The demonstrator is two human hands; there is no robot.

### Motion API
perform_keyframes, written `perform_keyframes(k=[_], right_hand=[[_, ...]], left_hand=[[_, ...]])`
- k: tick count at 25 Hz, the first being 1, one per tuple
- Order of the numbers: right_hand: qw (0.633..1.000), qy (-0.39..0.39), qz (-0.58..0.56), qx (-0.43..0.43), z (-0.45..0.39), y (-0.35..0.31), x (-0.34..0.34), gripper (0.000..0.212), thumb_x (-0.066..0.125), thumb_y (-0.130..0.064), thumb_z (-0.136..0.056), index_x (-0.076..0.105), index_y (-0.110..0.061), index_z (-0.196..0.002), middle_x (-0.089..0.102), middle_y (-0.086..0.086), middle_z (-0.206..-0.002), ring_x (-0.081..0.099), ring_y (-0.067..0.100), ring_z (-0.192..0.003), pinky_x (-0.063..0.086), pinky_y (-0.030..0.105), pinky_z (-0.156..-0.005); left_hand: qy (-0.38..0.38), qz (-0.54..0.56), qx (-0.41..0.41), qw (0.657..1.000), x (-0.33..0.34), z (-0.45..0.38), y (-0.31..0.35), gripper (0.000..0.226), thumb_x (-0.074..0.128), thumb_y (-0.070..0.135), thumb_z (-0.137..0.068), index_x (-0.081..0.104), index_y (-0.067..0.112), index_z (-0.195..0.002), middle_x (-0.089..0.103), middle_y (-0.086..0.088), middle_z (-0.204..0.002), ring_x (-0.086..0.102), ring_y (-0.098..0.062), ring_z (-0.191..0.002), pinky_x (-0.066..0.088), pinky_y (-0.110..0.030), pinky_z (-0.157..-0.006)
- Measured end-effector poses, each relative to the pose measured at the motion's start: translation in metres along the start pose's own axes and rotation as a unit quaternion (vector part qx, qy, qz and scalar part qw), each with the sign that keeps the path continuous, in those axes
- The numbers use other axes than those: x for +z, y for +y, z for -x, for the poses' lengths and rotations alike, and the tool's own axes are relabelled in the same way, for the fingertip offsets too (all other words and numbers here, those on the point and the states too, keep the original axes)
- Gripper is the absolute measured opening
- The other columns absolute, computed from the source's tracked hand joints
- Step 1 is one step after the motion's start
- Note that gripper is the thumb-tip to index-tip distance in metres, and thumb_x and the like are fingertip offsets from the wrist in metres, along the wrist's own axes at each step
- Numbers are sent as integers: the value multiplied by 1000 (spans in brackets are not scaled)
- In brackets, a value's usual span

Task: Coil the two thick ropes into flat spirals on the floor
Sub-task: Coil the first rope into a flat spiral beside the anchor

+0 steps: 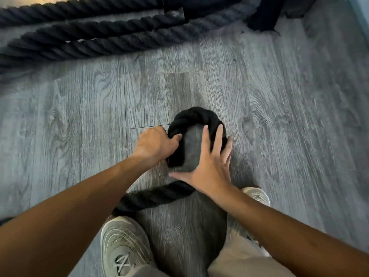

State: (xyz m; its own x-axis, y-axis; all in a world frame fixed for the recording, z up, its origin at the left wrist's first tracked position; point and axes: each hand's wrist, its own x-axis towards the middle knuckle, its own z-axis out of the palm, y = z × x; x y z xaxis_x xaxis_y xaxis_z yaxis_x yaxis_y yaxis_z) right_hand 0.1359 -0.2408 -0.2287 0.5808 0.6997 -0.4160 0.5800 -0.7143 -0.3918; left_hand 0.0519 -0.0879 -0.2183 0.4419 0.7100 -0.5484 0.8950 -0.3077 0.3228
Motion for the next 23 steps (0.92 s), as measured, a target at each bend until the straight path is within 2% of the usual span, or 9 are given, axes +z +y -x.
perform_keyframes(k=[3,5,7,10,12,14,16,19,23], right_hand=[[999,16,51,11,-3,-16,5,152,55,-99,-43,-14,-27,-158,-28,14,-162,-7,54,-146,15,66,-115],[998,37,50,3,-5,-14,7,140,56,-94,-50,2,-24,-159,-22,15,-163,-2,54,-146,23,65,-112],[997,74,13,-13,-2,-7,13,120,63,-82,-56,25,-25,-154,-14,12,-165,5,52,-145,28,64,-108],[988,129,-47,-71,-3,7,16,79,75,-60,-59,54,-26,-127,6,10,-166,17,46,-141,32,63,-107],[980,143,-91,-100,-6,19,15,55,79,-53,-60,63,-30,-107,14,6,-165,20,42,-140,36,58,-107],[976,137,-127,-112,-7,27,10,49,84,-50,-59,65,-32,-100,17,0,-163,22,34,-138,40,48,-105],[975,112,-151,-119,-15,35,-1,56,88,-48,-57,64,-32,-105,22,-7,-161,25,26,-136,38,38,-101],[974,45,-114,-192,-47,44,-35,73,92,-48,-54,60,-30,-117,30,-12,-158,30,19,-136,37,42,-109],[985,-19,-52,-165,-95,19,-80,87,93,-52,-52,52,-38,-128,37,-14,-150,33,15,-135,26,43,-114]], left_hand=[[-69,113,-57,990,-6,2,8,59,57,56,-92,69,1,-77,72,-12,-59,72,-26,-54,63,-38,-66],[-125,193,-109,967,-10,2,10,55,63,52,-91,70,-1,-81,74,-15,-65,74,-27,-58,64,-41,-65],[-165,146,-91,971,-20,-3,12,57,65,58,-88,71,1,-85,76,-11,-72,75,-28,-67,64,-39,-69],[-49,-29,40,998,-35,-32,24,77,62,74,-78,57,12,-123,69,-4,-111,67,-27,-101,56,-44,-91],[2,-57,189,980,-41,-56,43,77,61,66,-85,36,29,-148,54,-7,-140,53,-31,-127,45,-46,-106],[-50,-97,318,942,-35,-74,61,67,58,53,-93,32,36,-152,47,-4,-151,46,-28,-137,37,-43,-112],[-78,-127,355,923,-23,-81,64,56,57,47,-96,44,31,-148,55,-4,-145,50,-27,-133,37,-39,-110],[24,-129,304,944,-25,-73,49,49,55,42,-98,50,24,-143,62,-9,-135,57,-32,-124,44,-39,-103],[104,-70,92,988,-49,-52,1,46,57,46,-97,52,13,-129,64,-14,-119,62,-35,-108,50,-43,-86]])
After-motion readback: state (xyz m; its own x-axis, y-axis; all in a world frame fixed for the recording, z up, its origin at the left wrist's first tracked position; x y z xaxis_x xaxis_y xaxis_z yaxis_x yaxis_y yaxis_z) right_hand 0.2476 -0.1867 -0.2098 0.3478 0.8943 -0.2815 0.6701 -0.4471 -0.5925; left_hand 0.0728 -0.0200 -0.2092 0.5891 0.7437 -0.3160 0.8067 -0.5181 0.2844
